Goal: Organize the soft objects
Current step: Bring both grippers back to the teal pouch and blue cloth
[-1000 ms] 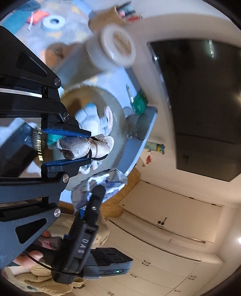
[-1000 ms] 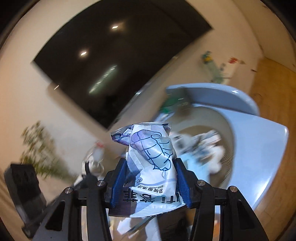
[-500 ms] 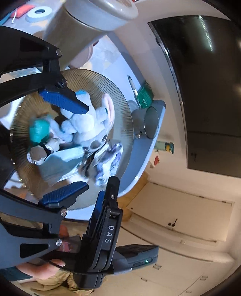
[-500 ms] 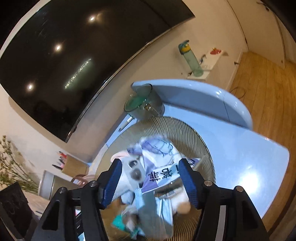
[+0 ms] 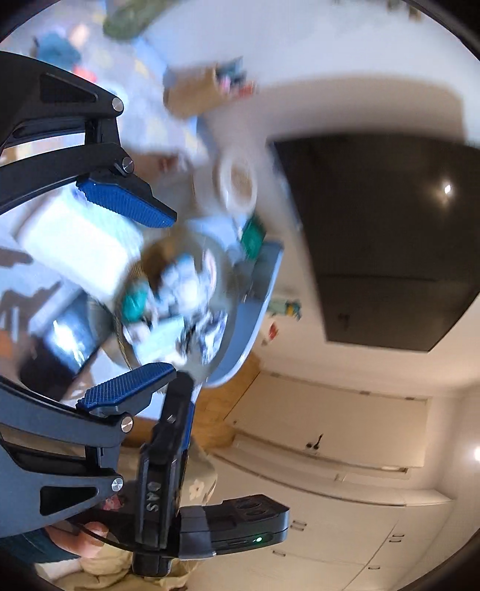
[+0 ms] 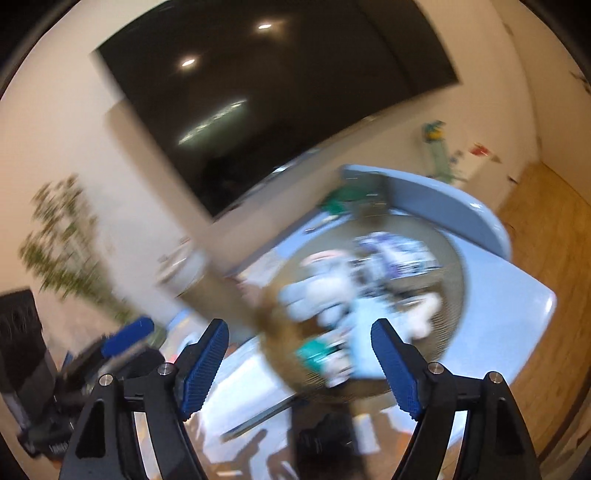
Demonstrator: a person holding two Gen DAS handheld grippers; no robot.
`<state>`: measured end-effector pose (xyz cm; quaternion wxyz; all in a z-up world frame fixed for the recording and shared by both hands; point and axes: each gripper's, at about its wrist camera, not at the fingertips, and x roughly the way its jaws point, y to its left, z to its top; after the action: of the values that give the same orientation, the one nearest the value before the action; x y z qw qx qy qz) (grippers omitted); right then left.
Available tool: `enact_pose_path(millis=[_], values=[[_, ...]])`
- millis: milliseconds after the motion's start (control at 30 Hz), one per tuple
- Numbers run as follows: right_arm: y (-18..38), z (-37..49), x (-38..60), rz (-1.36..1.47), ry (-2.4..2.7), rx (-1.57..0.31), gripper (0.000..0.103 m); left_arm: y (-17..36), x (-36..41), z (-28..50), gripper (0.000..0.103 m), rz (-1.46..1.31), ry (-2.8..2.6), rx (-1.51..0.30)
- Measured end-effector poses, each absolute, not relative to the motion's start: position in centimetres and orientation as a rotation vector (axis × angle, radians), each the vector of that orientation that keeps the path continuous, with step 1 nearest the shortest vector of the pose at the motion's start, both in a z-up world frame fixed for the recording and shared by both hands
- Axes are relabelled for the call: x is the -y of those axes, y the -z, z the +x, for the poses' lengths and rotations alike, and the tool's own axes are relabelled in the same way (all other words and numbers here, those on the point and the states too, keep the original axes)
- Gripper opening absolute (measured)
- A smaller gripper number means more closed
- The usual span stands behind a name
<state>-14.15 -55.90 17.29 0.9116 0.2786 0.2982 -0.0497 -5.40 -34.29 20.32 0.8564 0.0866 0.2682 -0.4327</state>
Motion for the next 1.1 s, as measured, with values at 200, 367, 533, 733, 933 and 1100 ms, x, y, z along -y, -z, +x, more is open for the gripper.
enact_pose_path(millis=[200,367,533,733,933,1100], values=[[-18.5,-13.5,46.0,0.463,-0.077,-0.593,0.091,-21.9,22.3,-5.8,0.087,0.156,0.748,-0.539],[-15.4,-10.9,37.9,0.440,-0.234,-0.667,0.091,-18.5,12.3,-4.1,0.087,0.070,0.539,-0.594],[-10.8,-7.7,30.1,0.323,-0.274,-0.765,0.091,-11.4,5.8,-1.3,0.087,0.034,0.313,-0.708],[-6.0,-5.4,23.7,0.053,-0.161,-0.815,0.091,-3.7,2.3,1.7,0.087,-0.026,0.218,-0.841],[-3.8,-4.2,22.6,-0.010,-0.142,-0.870,0.091,-2.3,1.6,2.3,0.087,-0.051,0.193,-0.859],[-3.2,-3.3,23.9,0.049,-0.117,-0.907,0.091,-2.4,1.9,1.9,0.087,-0.022,0.183,-0.850]])
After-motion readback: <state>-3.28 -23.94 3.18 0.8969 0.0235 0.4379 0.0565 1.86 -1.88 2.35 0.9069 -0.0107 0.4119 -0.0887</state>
